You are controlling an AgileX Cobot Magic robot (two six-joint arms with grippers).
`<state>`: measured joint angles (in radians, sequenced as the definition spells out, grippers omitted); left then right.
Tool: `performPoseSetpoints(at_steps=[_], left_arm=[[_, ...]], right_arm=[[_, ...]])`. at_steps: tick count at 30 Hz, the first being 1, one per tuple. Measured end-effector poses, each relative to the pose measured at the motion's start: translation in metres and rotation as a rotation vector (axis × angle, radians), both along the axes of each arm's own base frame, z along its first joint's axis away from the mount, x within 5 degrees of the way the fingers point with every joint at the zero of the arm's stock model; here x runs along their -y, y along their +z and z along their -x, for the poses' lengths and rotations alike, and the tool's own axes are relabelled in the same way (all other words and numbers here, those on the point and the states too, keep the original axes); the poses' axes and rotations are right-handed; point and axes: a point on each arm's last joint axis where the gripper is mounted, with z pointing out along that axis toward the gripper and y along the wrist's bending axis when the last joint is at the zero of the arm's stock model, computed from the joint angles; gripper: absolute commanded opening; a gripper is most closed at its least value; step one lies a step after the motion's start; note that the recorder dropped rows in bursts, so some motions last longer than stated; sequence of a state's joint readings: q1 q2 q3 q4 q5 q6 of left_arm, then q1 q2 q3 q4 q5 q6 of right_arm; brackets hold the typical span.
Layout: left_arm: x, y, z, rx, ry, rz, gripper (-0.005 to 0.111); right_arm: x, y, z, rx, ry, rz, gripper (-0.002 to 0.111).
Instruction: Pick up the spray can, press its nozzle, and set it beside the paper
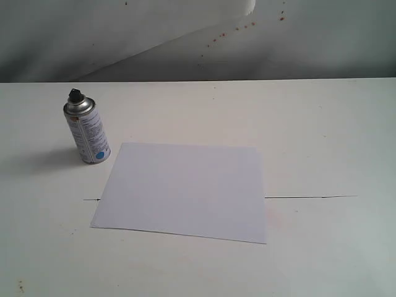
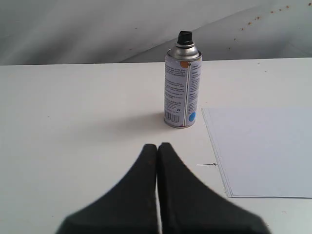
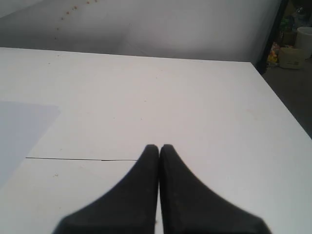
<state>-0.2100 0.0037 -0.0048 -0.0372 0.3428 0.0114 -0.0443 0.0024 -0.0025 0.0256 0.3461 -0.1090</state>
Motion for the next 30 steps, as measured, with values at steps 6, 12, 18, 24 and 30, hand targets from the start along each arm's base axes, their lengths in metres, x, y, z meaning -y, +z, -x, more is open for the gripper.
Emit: performPoseSetpoints(at_steps=[6,12,18,24,30], left_arm=[[0.000,0.000,0.000,0.000,0.000,0.000,0.000],[0.000,0.000,0.000,0.000,0.000,0.000,0.000],[0.000,0.000,0.000,0.000,0.000,0.000,0.000],[0.001,0.012,-0.002,0.126,0.004,0.068,0.000],[-0.001,0.034,-0.002,0.355,0.023,0.163,0.000]], right_arm=[[0.000,0.000,0.000,0.000,0.000,0.000,0.000],[0.000,0.000,0.000,0.000,0.000,0.000,0.000],[0.000,0.000,0.000,0.000,0.000,0.000,0.000],[0.000,0.000,0.000,0.000,0.000,0.000,0.000],[0.000,0.000,0.000,0.000,0.000,0.000,0.000]])
